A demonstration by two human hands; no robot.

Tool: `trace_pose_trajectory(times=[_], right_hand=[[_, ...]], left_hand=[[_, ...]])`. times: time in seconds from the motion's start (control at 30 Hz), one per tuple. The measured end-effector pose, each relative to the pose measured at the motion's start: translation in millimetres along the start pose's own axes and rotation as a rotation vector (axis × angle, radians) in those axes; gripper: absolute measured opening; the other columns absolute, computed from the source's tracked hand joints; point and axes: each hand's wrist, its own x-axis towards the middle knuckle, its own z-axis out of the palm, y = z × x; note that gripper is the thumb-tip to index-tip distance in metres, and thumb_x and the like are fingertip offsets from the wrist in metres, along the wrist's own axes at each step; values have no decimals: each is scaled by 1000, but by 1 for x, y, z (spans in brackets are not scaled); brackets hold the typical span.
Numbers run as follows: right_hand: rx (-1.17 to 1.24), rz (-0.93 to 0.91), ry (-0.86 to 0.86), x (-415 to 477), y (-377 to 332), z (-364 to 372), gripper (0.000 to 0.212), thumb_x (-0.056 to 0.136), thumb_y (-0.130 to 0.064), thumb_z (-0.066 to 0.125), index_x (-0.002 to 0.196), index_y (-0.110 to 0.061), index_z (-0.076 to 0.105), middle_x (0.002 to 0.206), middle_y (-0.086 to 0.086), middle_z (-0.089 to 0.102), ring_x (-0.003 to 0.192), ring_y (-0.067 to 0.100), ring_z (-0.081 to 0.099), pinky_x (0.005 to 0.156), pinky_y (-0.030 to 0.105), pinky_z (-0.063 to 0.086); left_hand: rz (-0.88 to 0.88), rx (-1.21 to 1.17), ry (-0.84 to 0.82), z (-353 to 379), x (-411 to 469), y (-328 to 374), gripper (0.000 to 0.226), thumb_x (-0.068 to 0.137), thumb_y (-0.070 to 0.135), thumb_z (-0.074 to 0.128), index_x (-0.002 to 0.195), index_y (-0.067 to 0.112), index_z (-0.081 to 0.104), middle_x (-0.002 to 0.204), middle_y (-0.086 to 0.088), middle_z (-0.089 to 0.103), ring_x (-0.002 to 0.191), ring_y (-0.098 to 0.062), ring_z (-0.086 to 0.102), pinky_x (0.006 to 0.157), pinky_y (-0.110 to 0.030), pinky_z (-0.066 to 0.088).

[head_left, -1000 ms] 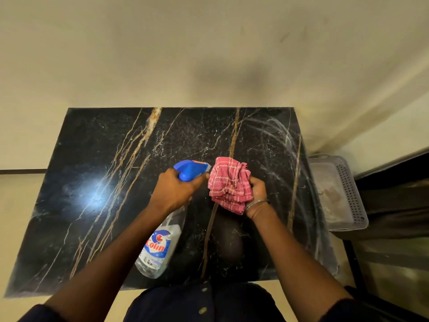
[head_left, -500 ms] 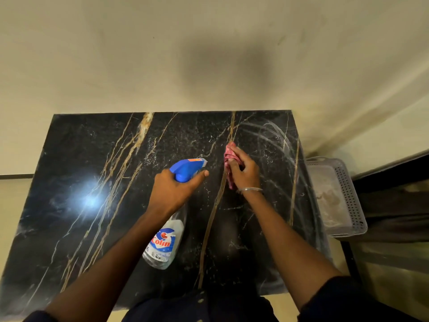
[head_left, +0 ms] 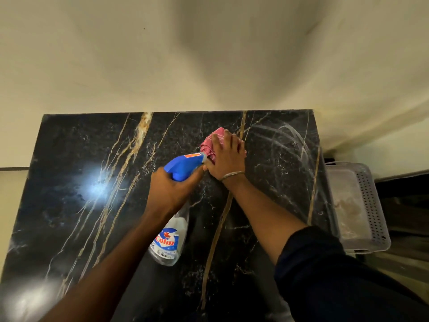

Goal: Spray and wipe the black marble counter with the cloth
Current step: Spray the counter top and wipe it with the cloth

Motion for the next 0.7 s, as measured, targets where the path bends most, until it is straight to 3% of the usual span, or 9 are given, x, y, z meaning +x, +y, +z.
trace_pose_trajectory(times=[0.07,0.2,0.27,0.37,0.53,0.6,0.7], right_hand=[[14,-45,14,16,-1,-3,71,95,-59,39,155,-23,25,160,18,20,146,41,20,118,57,18],[13,-88,60,37,42,-11,59,99,-45,45,153,-24,32,160,11,27,145,35,25,119,51,21],[36,17,114,45,81,-14,57,97,-40,51,150,-25,36,157,11,31,142,36,30,116,52,27],[61,211,143,51,129,-23,59,93,-30,57,148,-23,37,156,11,33,139,37,35,113,52,32],[120,464,165,66,98,-22,58,95,-34,56,148,-19,38,156,15,31,142,38,31,117,53,26],[151,362,180,64,82,-16,56,94,-35,57,146,-20,43,155,14,35,141,37,32,117,52,25],[146,58,169,54,99,-15,53,93,-33,54,144,-20,47,153,12,39,141,35,34,117,51,26]], left_hand=[[17,-7,15,3,9,1,13,85,37,76,87,32,64,61,-6,63,53,-26,62,54,-38,55],[40,-57,13,8,29,6,13,87,29,74,82,28,62,58,-5,58,48,-13,56,47,-23,49],[42,-66,-13,10,38,7,12,89,26,73,85,26,62,58,-3,58,47,-7,56,47,-18,47],[35,-60,-37,13,47,7,14,89,30,72,88,20,63,60,-11,58,47,-11,56,47,-19,48],[4,-80,-31,18,50,5,19,89,32,72,85,16,64,58,-12,59,47,-13,57,47,-21,48],[-7,-88,-36,20,49,2,21,89,30,72,86,11,65,57,-10,59,45,-10,56,46,-19,47],[-20,-109,-40,21,49,-2,24,90,29,72,91,5,66,66,-22,63,47,-12,57,46,-20,47]])
